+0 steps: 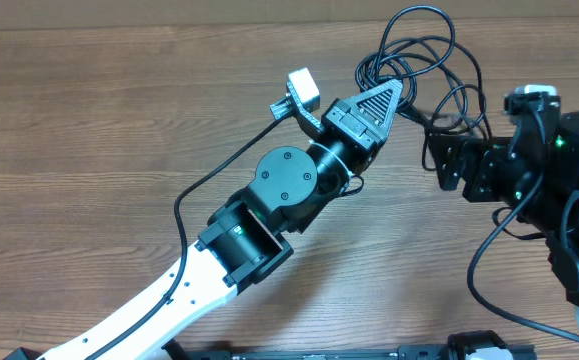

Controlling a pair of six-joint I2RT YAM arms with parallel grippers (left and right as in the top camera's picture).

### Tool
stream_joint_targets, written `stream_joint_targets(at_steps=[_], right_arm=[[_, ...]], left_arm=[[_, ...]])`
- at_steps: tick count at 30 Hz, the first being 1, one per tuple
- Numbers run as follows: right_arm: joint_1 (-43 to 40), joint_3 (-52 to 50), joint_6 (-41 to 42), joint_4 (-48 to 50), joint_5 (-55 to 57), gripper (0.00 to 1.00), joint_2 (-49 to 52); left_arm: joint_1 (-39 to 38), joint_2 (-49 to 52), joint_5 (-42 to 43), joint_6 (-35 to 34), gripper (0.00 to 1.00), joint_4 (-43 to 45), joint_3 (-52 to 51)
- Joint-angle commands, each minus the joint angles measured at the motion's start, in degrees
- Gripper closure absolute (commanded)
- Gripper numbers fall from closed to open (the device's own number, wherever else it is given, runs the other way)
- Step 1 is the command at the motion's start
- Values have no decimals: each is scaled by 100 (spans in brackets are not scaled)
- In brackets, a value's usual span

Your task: Untangle cables

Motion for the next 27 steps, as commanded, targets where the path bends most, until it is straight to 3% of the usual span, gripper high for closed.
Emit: stream_joint_targets(at_steps=[1,9,14,21,27], right_arm=[[4,31,376,52,748,12,7],[7,31,393,-9,557,12,7],[7,31,372,-201,339,12,9],[4,31,581,-398,962,12,205],[7,31,494,-442,494,12,334]], left_arm=[[-28,0,109,-74,96,83,162],[-26,0,216,-76,96,90,162],[-15,7,-164,-76,96,94,162],[-22,7,267,-79,96,225,162],[-20,7,264,-76,96,238,162]])
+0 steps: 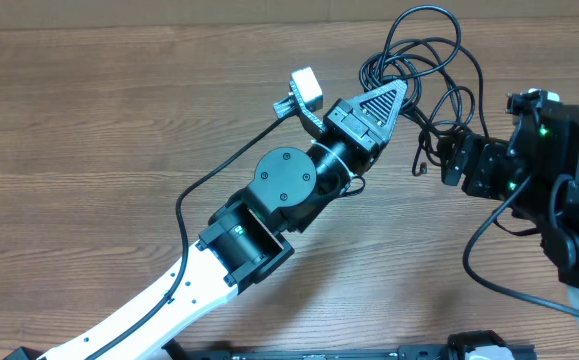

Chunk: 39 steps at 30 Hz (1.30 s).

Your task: Untangle cables

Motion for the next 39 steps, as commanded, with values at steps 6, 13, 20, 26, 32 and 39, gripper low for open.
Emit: stream_joint_targets(at_steps=[6,13,20,26,32,39], right_arm=[[4,31,-372,-70,-459,12,22],[4,31,192,-170,-20,12,22],[4,31,1032,-468,433,11,15],[7,31,1137,-651,-304,8,-155],[7,31,911,-651,-1502,8,-382],[7,31,907,-562,-1886,8,-400]], left_arm=[[-11,-9,109,-76,96,118,162],[-11,-9,138,-55,96,116,162],[81,-9,59,254,96,81,162],[376,-9,-105,247,96,-212,162],[442,-9,-96,146,96,-199,162],[437,-9,278,-170,96,-177,162]])
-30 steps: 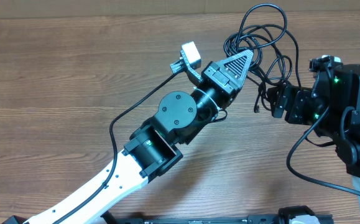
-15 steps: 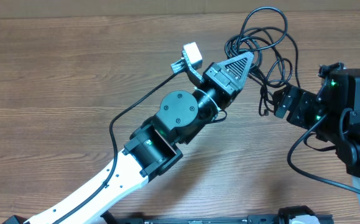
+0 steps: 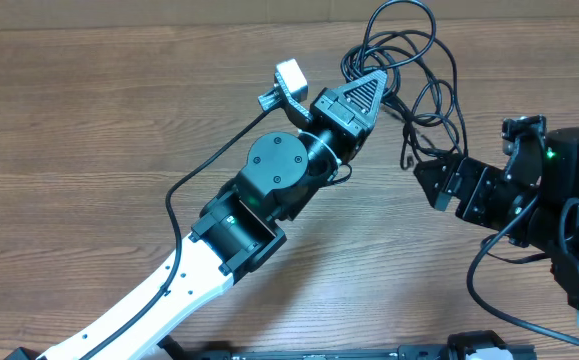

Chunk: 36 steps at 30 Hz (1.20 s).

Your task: Untangle cables

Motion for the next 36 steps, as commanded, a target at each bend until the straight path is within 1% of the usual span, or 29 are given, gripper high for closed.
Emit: stream_joint_targets(at_steps=[1,4,7,8,11,16,22,27,34,36], right_arm=[[7,31,-68,55,-262,8,-28],[4,31,-55,7,26,8,-35],[4,31,433,-295,931,8,-39],[4,31,601,-422,1248,8,-39],[4,31,841,-592,1585,7,-39],[7,31,839,-562,1384,8,-39],[7,31,798,-546,461,8,-44],[7,31,861,-562,291,9,-44],[7,31,662,118,184,8,-35],[7,31,662,345,223,8,-26]], left_arm=[[52,-42,205,-229,96,74,162],[66,-42,155,-223,96,70,162],[68,-42,-9,-188,96,35,162],[68,-42,-94,-31,96,24,162],[66,-42,-280,125,96,-33,162],[68,-42,-315,127,96,-85,162],[66,-42,-542,125,96,-105,162],[66,-42,-787,125,96,-109,162],[7,-42,-673,-22,96,-101,162],[4,-42,-520,-35,96,-90,162]])
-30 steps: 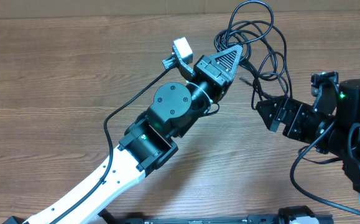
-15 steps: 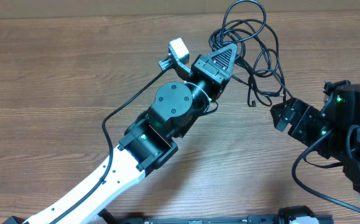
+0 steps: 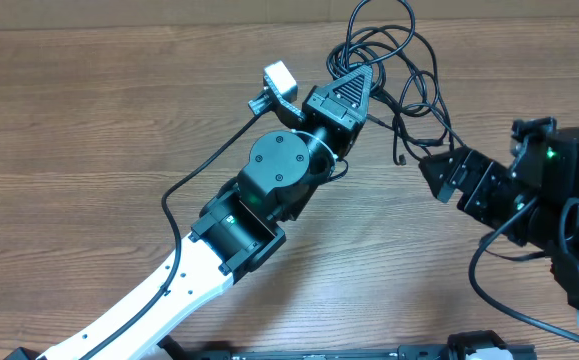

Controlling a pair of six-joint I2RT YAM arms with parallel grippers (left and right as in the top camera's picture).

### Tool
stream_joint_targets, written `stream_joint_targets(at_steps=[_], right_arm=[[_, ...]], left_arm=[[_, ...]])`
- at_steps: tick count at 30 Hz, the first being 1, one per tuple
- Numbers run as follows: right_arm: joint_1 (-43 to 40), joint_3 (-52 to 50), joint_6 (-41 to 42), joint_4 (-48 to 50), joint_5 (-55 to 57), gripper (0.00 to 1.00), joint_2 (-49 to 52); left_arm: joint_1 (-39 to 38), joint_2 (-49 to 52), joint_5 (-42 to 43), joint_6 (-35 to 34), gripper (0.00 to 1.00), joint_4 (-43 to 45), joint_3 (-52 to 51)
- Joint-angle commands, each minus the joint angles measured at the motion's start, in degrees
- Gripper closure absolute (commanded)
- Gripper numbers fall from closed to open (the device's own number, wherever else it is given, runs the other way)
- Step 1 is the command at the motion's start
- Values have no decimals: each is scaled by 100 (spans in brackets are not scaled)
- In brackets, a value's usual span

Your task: Untangle cables

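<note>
A tangle of thin black cables (image 3: 401, 48) lies on the wooden table at the top centre, and its loops reach the frame's top edge. My left gripper (image 3: 360, 74) points into the tangle's left side. Its triangular fingers are closed together, apparently on a strand. My right gripper (image 3: 426, 164) sits below and to the right of the tangle, shut on a strand that runs up into the bundle. A loose cable end (image 3: 400, 157) hangs just left of it.
The left arm (image 3: 269, 190) crosses the table diagonally from the lower left, with its own black lead (image 3: 194, 175) trailing beside it. The bulky right arm (image 3: 539, 200) fills the right edge. The table's far edge (image 3: 169, 27) runs just above the tangle.
My left gripper has shifted a little up and to the left, taking the tangle with it. The right gripper has moved slightly to the right. The strands between them look more stretched.
At first both grippers were close together at the tangle, the right one in among the loops. The right gripper then stood further right with a loose end hanging, then lower. The left has since moved up and left, so the bundle is spread wider.
</note>
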Motion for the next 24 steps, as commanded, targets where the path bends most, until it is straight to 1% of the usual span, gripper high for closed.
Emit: stream_joint_targets(at_steps=[1,5,9,11,17,24], right_arm=[[7,31,-105,278,44,8,-26],[7,31,-127,483,525,8,24],[7,31,-603,503,592,9,214],[7,31,-706,525,671,12,302],[7,31,-706,643,756,14,426],[7,31,-704,647,719,21,470]], left_arm=[[-4,-42,190,7,96,83,162],[-4,-42,450,-101,96,90,162],[-26,-42,542,-249,96,98,162],[-33,-42,566,-249,96,96,162],[-33,-42,835,-251,96,103,162],[-35,-42,848,-299,96,116,162]])
